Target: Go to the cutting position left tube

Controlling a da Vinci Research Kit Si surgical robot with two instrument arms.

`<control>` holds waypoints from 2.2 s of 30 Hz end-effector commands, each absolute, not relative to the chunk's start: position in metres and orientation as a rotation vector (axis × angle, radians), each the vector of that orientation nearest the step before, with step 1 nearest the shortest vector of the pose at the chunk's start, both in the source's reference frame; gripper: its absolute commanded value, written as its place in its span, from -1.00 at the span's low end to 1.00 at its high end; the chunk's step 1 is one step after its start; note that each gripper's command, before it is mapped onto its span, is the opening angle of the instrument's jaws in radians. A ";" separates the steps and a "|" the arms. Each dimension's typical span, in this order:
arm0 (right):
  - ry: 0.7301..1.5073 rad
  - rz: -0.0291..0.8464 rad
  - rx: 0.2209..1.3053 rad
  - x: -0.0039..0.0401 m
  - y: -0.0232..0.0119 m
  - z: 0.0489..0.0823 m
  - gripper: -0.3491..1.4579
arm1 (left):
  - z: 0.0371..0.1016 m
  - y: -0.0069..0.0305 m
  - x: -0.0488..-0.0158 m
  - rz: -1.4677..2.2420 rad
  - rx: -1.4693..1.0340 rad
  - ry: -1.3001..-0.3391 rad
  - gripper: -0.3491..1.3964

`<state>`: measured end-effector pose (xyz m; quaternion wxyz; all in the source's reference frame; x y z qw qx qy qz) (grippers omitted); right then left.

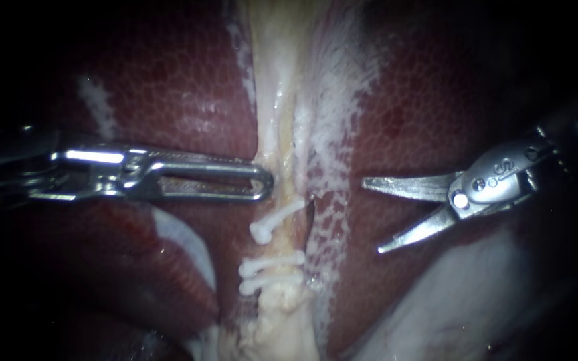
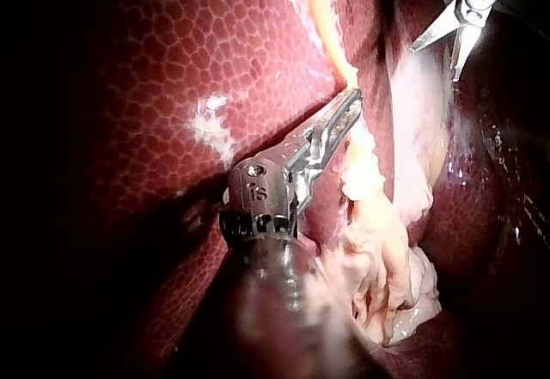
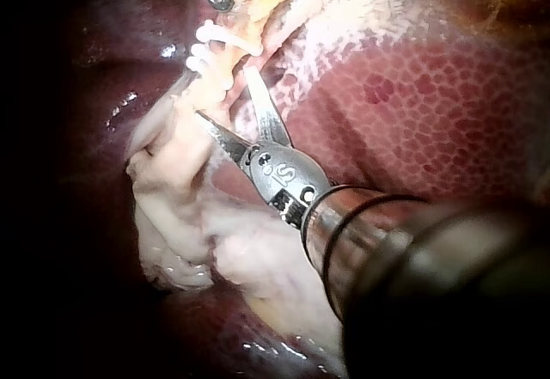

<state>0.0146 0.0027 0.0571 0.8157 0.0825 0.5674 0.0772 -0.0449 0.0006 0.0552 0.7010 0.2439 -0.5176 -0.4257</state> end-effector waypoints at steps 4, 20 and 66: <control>1.237 0.144 0.217 0.0146 0.0026 0.0572 0.96 | 0.0552 0.0006 -0.0448 -0.947 0.544 -1.153 -1.00; 1.161 0.190 0.453 0.0153 0.0004 0.0592 0.66 | 0.0524 -0.0001 -0.0440 -0.946 0.553 -1.153 -1.00; 1.084 0.160 0.714 0.0256 -0.0027 0.0639 0.22 | 0.0458 0.0006 -0.0404 -0.961 0.576 -1.180 -1.00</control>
